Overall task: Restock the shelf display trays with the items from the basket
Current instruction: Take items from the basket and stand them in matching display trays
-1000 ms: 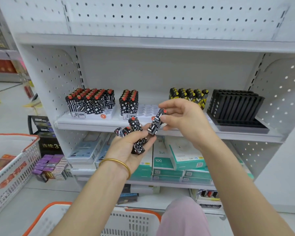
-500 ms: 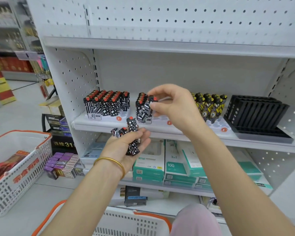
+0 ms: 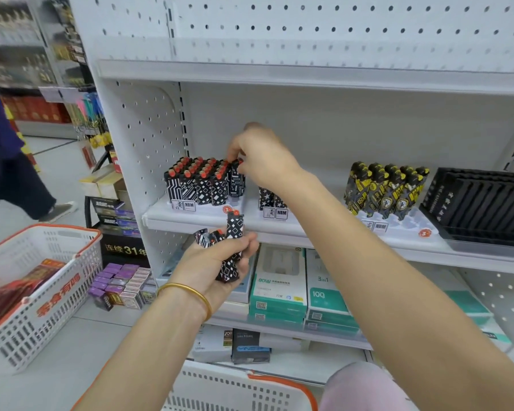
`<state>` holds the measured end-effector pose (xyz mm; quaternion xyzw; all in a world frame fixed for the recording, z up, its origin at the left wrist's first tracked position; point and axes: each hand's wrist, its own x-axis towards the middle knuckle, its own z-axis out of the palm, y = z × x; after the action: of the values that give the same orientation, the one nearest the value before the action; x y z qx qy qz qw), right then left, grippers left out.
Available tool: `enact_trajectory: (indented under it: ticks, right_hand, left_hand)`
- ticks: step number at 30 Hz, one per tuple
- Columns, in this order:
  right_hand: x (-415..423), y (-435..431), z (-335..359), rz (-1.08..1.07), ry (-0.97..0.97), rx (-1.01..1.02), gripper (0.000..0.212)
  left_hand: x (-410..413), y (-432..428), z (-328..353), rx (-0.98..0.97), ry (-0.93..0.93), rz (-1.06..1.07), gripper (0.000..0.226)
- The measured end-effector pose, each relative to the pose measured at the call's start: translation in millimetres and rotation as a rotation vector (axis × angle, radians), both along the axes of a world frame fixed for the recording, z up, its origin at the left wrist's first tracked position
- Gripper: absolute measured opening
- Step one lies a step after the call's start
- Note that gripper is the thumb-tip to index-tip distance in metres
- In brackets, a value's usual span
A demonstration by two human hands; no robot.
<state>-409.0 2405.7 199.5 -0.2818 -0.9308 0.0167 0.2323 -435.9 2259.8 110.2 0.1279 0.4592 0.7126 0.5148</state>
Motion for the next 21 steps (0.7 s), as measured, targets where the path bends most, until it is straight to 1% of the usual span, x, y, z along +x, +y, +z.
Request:
enact_trajectory:
  ticks: [3, 8, 10, 12, 14, 16, 19, 21]
  right_hand:
    - [3, 1, 5, -0.001, -0.075, -0.02, 0.027]
    - [-4, -4, -9, -0.016, -0.068, 0.04, 0.03]
    - [-3, -4, -15, -0.047, -0.023, 0.095, 0.037]
    - [7, -8, -14, -0.063, 0.086, 0.102, 0.04]
    - [24, -17, -9, -0.007, 0.14, 0.052, 0.026]
    - [40, -30, -3, 0.104, 0.074, -0.004, 0.013]
    - [53, -39, 0, 0.194, -0.066, -0.113, 0.014]
    - [56, -37, 0, 0.21, -0.102, -0.156, 0.015]
  left_hand:
    - [-1, 1, 0, 0.004, 0.0, -0.016, 0.014]
    - [0, 1, 1, 0.016, 0.008, -0.03, 0.017]
    - [2, 2, 2, 0.018, 0.028, -0.027, 0.015]
    - [3, 3, 2, 0.027, 0.037, -0.022, 0.015]
    - [3, 3, 4, 0.044, 0.034, -0.011, 0.015]
    - [4, 4, 6, 0.064, 0.031, 0.002, 0.016]
    - [6, 8, 11, 0.109, 0.03, 0.021, 0.02]
    - [6, 10, 12, 0.125, 0.038, 0.021, 0.023]
